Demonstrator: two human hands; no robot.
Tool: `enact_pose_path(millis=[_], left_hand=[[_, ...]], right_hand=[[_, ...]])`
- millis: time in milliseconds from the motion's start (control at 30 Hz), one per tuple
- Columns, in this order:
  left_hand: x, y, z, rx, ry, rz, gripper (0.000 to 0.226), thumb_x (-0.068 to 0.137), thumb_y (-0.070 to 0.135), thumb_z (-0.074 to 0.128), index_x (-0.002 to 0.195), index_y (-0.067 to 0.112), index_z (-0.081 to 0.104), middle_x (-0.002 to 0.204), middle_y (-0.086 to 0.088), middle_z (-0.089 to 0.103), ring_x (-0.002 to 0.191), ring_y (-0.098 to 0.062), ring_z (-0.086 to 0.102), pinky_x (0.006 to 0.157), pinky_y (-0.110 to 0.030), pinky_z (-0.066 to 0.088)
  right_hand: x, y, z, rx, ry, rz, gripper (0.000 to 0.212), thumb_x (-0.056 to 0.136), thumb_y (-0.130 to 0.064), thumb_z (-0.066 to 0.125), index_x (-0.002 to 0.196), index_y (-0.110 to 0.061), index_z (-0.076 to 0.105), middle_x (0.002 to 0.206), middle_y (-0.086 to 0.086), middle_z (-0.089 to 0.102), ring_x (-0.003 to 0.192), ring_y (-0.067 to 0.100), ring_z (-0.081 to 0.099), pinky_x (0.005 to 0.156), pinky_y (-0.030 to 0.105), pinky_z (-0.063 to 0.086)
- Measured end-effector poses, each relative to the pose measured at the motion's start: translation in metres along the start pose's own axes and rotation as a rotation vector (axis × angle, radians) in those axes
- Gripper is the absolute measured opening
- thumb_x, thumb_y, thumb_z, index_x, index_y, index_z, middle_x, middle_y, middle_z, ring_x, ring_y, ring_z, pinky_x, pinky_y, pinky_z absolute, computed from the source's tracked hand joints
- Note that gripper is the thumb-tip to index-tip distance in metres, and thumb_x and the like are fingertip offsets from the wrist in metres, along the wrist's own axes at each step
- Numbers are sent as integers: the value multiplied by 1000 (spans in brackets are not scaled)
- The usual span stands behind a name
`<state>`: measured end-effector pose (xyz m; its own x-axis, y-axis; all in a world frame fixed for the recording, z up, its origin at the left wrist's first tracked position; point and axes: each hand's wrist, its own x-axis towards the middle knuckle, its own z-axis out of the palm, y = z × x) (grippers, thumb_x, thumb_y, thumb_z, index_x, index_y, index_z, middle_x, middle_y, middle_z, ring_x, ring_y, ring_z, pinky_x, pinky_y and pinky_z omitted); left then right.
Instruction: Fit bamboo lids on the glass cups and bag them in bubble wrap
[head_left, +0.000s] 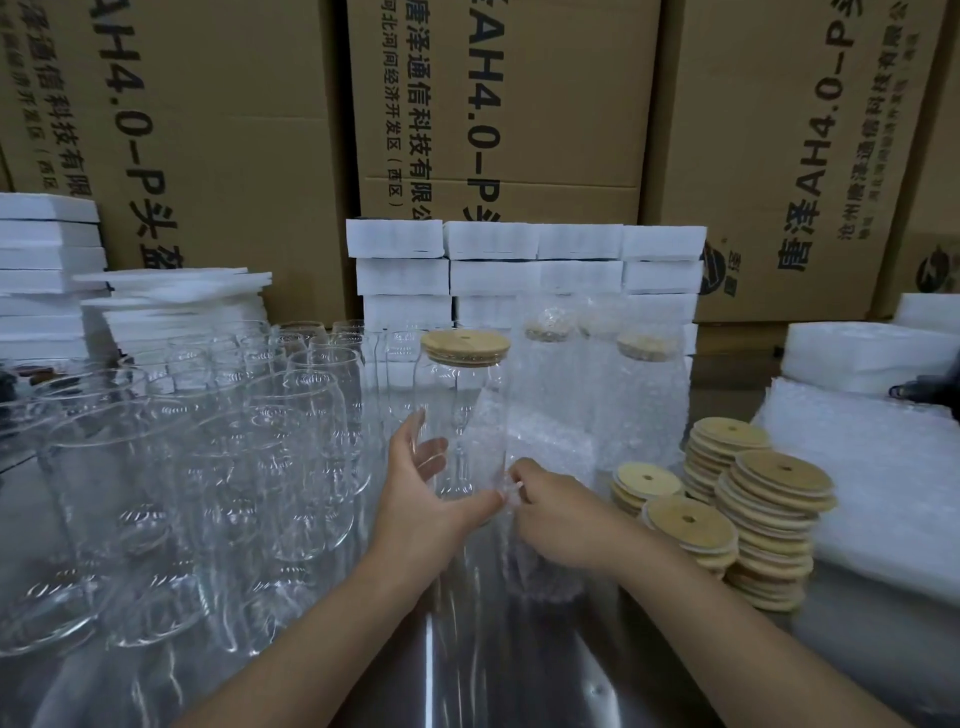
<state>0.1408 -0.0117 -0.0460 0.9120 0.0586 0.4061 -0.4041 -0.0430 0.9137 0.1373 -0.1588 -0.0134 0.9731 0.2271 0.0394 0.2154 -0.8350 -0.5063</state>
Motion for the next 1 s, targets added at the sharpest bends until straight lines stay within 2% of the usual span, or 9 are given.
enact_pose_path(millis=[167, 267, 333, 467, 533, 633, 700, 900, 1000], left_hand=[[-3, 2, 2, 3, 10, 54, 106, 57, 21, 90, 138, 45, 26, 124, 16, 49, 122, -7, 48, 80, -21, 49], [-5, 6, 3, -33, 35, 73, 103, 51, 27, 83, 137, 44, 28, 122, 16, 51, 119, -3, 51, 80, -22, 51], [-6, 9, 4, -55, 48, 87, 100, 51, 27, 82, 135, 45, 30, 123, 15, 52, 117, 1, 51, 76, -18, 51], [-9, 11, 5, -87, 39, 96, 97, 53, 28, 82, 131, 49, 30, 123, 16, 53, 115, 4, 52, 71, -15, 52], [-11, 14, 6, -100, 17, 99, 93, 52, 31, 82, 126, 54, 30, 121, 18, 54, 114, 4, 55, 68, -15, 54], [-14, 19, 7, -160, -1, 110, 92, 45, 40, 82, 121, 56, 33, 120, 12, 57, 108, 3, 60, 68, -19, 55], [-16, 22, 9, -218, -20, 112, 93, 46, 37, 84, 124, 51, 36, 121, 5, 59, 108, -1, 62, 69, -24, 57], [-20, 23, 12, -293, -79, 69, 88, 43, 40, 80, 120, 50, 39, 121, 1, 61, 105, -5, 65, 64, -27, 57], [-18, 21, 10, -224, -37, 96, 90, 42, 44, 79, 122, 50, 36, 121, 3, 59, 110, -4, 62, 73, -23, 55]], right_hand=[[2, 9, 6, 61, -82, 10, 34, 92, -39, 48, 118, -22, 33, 102, 0, 57, 85, 14, 55, 60, 24, 38], [3, 12, 14, 55, -127, 7, 70, 77, -53, 61, 133, -28, 26, 116, -1, 56, 105, 17, 55, 83, 32, 49], [5, 13, 19, 31, -100, -5, 81, 70, -54, 65, 136, -28, 27, 121, -2, 56, 114, 21, 52, 94, 37, 48], [10, 10, 23, 130, 85, -34, 29, 86, -34, 59, 109, -22, 46, 107, 1, 62, 94, 17, 61, 73, 26, 51], [10, 8, 23, 177, 236, -32, 10, 89, -30, 55, 92, -21, 59, 96, -2, 66, 88, 17, 63, 61, 15, 43], [10, 5, 20, 210, 307, -40, 18, 89, -25, 54, 76, -25, 67, 79, -9, 65, 82, 11, 59, 56, 5, 34], [9, 3, 18, 229, 306, -30, 21, 92, -25, 52, 82, -23, 70, 80, -6, 68, 79, 10, 58, 56, 8, 35], [11, 5, 17, 405, 350, -21, 19, 92, -19, 55, 88, -7, 68, 87, 12, 70, 82, 26, 66, 78, 36, 53], [14, 6, 17, 564, 348, 30, 9, 90, -19, 61, 84, -19, 67, 75, 4, 66, 60, 15, 58, 63, 31, 48]])
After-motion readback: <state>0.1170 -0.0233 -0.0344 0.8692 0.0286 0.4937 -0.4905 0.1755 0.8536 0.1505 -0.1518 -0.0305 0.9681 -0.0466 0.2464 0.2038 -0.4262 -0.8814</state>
